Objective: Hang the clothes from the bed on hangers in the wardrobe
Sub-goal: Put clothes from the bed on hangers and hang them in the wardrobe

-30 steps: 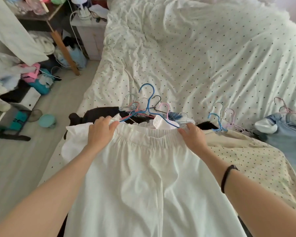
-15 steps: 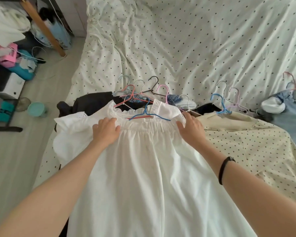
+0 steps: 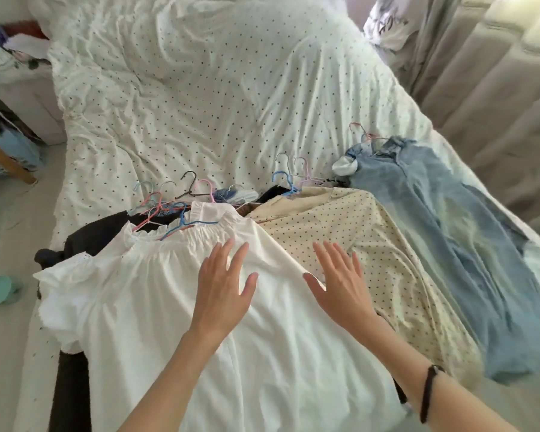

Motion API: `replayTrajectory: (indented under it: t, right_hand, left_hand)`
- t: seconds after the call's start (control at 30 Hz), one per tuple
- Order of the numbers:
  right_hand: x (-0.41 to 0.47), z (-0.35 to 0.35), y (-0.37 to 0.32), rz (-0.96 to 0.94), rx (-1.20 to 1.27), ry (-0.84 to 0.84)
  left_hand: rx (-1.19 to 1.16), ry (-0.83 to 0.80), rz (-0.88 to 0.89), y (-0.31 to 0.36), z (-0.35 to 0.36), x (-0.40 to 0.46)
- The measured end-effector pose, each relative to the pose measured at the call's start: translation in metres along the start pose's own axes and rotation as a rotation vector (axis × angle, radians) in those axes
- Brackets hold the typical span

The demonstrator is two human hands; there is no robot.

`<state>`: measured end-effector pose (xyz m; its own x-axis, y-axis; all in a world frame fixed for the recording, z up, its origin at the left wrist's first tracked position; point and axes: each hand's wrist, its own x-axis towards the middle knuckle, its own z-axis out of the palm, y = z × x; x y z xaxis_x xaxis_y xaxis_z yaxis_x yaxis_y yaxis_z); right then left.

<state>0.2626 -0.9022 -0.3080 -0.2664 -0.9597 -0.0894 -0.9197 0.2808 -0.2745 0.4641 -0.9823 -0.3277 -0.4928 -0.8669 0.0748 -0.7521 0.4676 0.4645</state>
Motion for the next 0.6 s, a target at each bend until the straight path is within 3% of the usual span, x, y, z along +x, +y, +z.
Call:
replayTrajectory:
  t: [0.3, 0.6]
  right_hand:
    - [-0.201, -0.082, 0.133, 0.372, -0.007, 0.303]
    - [-0.435, -0.112, 0.232, 0.836, -0.013, 0.484]
  left_hand:
    - [0.012, -0.103, 0.425, 0.200, 0.027, -0.044]
    - [-0.078, -0.306, 0.878, 0.410, 0.110, -0.171]
